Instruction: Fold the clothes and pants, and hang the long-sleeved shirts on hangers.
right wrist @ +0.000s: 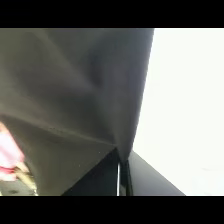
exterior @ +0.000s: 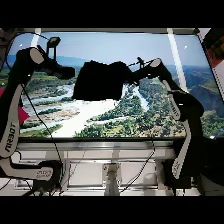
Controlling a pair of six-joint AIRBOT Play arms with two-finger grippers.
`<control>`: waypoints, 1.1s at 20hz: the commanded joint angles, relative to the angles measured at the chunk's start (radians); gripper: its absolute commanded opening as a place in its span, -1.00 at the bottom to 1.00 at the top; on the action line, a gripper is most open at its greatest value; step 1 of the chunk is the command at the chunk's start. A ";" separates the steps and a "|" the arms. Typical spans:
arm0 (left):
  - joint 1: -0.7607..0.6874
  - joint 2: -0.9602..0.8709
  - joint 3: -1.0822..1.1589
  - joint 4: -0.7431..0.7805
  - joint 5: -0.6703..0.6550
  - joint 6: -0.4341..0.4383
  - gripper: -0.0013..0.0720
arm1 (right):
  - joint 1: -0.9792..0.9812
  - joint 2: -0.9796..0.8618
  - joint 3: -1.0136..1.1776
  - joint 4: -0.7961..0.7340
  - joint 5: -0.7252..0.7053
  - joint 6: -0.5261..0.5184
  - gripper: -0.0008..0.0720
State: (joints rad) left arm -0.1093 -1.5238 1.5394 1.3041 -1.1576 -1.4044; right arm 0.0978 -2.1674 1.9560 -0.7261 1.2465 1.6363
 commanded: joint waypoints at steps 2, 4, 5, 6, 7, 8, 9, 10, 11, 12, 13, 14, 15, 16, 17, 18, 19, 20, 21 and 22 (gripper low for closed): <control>-0.049 -0.001 -0.060 -0.023 -0.185 0.029 -0.95 | -0.163 0.113 -0.013 -0.379 0.263 0.064 -0.95; -0.066 -0.002 -0.088 -0.023 -0.199 0.029 -0.95 | -0.257 0.195 -0.049 -0.499 0.357 0.063 -0.95; -0.071 -0.002 -0.094 -0.023 -0.199 0.029 -0.95 | -0.307 0.241 -0.072 -0.547 0.392 0.063 -0.95; -0.075 -0.002 -0.094 -0.023 -0.198 0.029 -0.95 | -0.366 0.292 -0.097 -0.592 0.433 0.049 -0.95; -0.077 -0.002 -0.094 -0.023 -0.198 0.029 -0.95 | -0.426 0.342 -0.124 -0.638 0.476 0.040 -0.95; -0.077 -0.002 -0.094 -0.023 -0.198 0.029 -0.95 | -0.484 0.391 -0.156 -0.672 0.514 0.014 -0.95; -0.077 -0.002 -0.094 -0.023 -0.198 0.029 -0.95 | -0.546 0.440 -0.191 -0.706 0.544 0.008 -0.95; -0.077 -0.002 -0.094 -0.023 -0.198 0.029 -0.95 | -0.612 0.495 -0.234 -0.737 0.560 0.000 -0.95; -0.077 -0.002 -0.094 -0.023 -0.198 0.029 -0.95 | -0.677 0.543 -0.276 -0.757 0.563 -0.006 -0.95; -0.077 -0.002 -0.094 -0.023 -0.198 0.029 -0.95 | -0.748 0.593 -0.320 -0.782 0.563 -0.010 -0.95; -0.077 -0.002 -0.094 -0.023 -0.198 0.029 -0.95 | -0.819 0.634 -0.356 -0.808 0.564 -0.012 -0.95; -0.077 -0.002 -0.094 -0.023 -0.198 0.029 -0.95 | -0.883 0.666 -0.384 -0.826 0.565 -0.020 -0.95; -0.077 -0.002 -0.094 -0.023 -0.198 0.029 -0.95 | -0.948 0.689 -0.403 -0.829 0.560 -0.029 -0.95; -0.077 -0.002 -0.094 -0.023 -0.198 0.029 -0.95 | -0.998 0.700 -0.413 -0.829 0.557 -0.034 -0.95; -0.077 -0.002 -0.094 -0.023 -0.198 0.029 -0.95 | -1.035 0.706 -0.422 -0.826 0.558 -0.034 -0.95; -0.077 -0.002 -0.094 -0.023 -0.198 0.029 -0.95 | -1.063 0.708 -0.428 -0.819 0.554 -0.033 -0.95; -0.077 -0.002 -0.094 -0.023 -0.198 0.029 -0.95 | -1.070 0.708 -0.434 -0.818 0.544 -0.033 -0.95; -0.077 -0.002 -0.094 -0.023 -0.198 0.029 -0.95 | -1.069 0.707 -0.435 -0.816 0.535 -0.032 -0.95; -0.077 -0.002 -0.094 -0.023 -0.198 0.029 -0.95 | -1.061 0.706 -0.435 -0.812 0.528 -0.030 -0.95; -0.077 -0.002 -0.094 -0.023 -0.198 0.029 -0.95 | -1.050 0.706 -0.435 -0.813 0.529 -0.030 -0.94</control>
State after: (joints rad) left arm -0.1852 -1.5249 1.4452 1.2808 -1.3552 -1.3758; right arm -0.9276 -1.4731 1.5349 -1.5326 1.7863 1.6077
